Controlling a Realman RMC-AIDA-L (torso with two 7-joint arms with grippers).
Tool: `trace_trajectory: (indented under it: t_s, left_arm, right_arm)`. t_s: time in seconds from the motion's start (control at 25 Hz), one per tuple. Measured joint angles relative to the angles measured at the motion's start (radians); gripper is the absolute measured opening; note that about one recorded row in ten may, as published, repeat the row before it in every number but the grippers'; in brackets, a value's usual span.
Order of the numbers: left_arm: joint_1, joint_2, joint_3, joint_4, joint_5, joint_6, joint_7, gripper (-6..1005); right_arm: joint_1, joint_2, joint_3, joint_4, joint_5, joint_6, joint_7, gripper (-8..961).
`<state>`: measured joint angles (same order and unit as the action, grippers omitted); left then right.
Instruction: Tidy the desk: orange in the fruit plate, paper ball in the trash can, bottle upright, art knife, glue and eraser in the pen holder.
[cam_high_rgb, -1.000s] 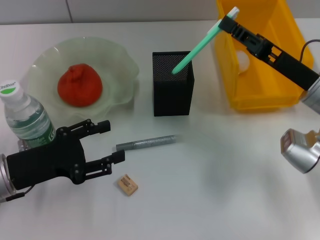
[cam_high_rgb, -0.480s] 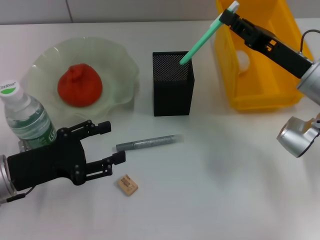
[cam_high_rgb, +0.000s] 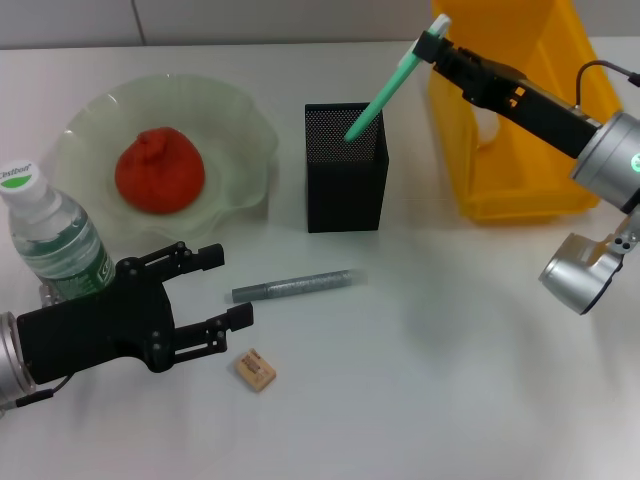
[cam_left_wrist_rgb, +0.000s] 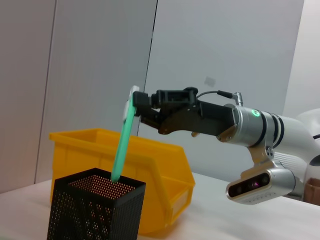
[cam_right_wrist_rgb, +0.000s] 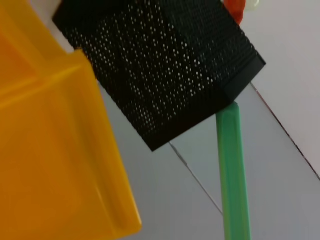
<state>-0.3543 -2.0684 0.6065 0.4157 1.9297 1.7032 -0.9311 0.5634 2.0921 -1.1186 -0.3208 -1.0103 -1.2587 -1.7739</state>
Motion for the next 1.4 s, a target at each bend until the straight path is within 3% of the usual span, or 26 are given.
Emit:
trace_trajectory:
  t_s: [1.4]
  left_arm:
    - [-0.002,0.001,0.005,0.000,0.004,0.004,0.007,780]
  right_arm:
    - [0.004,0.000,-0.026,0.010,0.004,-0.005,-0.011,178]
